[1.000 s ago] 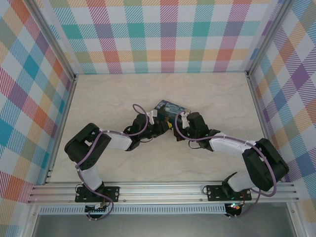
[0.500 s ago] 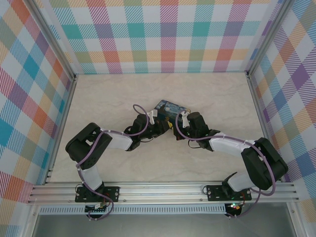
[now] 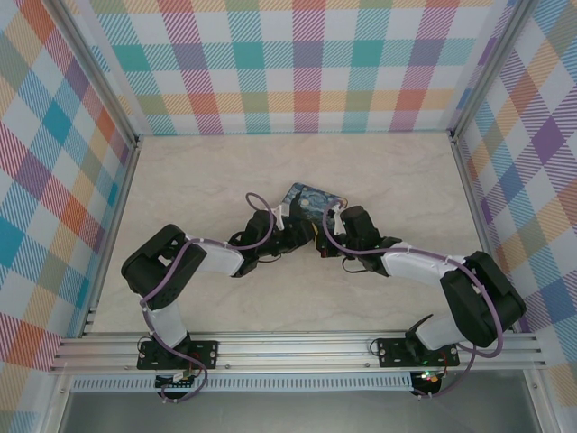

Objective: Unlock a padlock with a key

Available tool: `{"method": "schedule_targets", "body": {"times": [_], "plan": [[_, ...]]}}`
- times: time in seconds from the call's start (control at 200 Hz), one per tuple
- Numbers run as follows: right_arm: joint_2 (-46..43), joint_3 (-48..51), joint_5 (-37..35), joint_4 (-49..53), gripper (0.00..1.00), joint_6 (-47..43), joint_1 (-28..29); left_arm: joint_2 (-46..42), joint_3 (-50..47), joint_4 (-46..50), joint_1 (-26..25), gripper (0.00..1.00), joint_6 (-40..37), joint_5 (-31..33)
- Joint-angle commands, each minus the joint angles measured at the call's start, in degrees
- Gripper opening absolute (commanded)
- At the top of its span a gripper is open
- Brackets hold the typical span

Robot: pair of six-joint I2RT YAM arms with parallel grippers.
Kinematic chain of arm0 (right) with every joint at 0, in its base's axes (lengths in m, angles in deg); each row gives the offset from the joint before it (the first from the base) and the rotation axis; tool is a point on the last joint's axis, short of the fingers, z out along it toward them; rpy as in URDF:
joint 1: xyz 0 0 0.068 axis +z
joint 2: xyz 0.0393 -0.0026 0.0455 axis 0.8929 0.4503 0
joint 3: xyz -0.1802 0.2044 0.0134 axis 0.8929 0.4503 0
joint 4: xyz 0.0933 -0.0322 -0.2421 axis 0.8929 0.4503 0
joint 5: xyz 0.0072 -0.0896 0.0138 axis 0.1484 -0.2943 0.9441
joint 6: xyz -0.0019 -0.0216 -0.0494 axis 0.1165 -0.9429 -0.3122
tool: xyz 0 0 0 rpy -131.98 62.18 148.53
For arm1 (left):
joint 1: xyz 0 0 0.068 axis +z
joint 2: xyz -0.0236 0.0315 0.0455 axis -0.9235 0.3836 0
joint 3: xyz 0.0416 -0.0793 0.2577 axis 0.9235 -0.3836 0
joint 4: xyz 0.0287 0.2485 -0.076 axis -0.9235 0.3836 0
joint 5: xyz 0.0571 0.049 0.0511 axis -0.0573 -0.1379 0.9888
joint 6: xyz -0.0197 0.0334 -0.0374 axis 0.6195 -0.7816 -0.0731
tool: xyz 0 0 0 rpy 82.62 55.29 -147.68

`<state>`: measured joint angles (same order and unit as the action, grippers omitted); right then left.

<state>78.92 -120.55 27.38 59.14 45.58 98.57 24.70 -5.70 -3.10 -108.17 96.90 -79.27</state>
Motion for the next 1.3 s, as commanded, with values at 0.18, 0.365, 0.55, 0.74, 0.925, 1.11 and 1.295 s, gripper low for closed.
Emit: {"method": "schedule_targets", "body": {"times": [0.18, 0.365, 0.55, 0.74, 0.925, 1.11, 1.295], "plan": [[0.6, 0.4, 3.4, 0.8, 0.04, 6.7, 0.5, -6.6, -5.4, 3.6, 0.4, 0.84, 0.9, 4.2], [-0.4, 1.5, 4.8, 0.0, 0.05, 11.5, 0.8, -9.7, -9.1, 1.3, 0.9, 0.88, 6.1, 5.8], [-0.8, 2.0, 4.6, -0.9, 0.05, 16.5, 1.3, -8.4, -9.8, -4.4, -0.1, 0.8, 13.4, 5.3], [-1.0, 2.1, 4.3, -1.2, 0.05, 18.6, 1.4, -5.1, -9.3, -9.0, -2.1, 0.68, 19.2, 6.8], [-1.6, 2.0, 3.8, -0.5, 0.05, 18.6, 1.4, -2.3, -8.7, -10.1, -3.5, 0.62, 20.8, 8.4], [-1.6, 2.0, 3.7, -0.1, 0.05, 18.7, 1.5, 0.0, -7.0, -11.5, -4.6, 0.52, 21.6, 7.8], [-1.6, 2.0, 3.9, -0.4, 0.05, 18.8, 1.5, 1.3, -6.6, -12.7, -5.4, 0.41, 22.7, 9.2]]}}
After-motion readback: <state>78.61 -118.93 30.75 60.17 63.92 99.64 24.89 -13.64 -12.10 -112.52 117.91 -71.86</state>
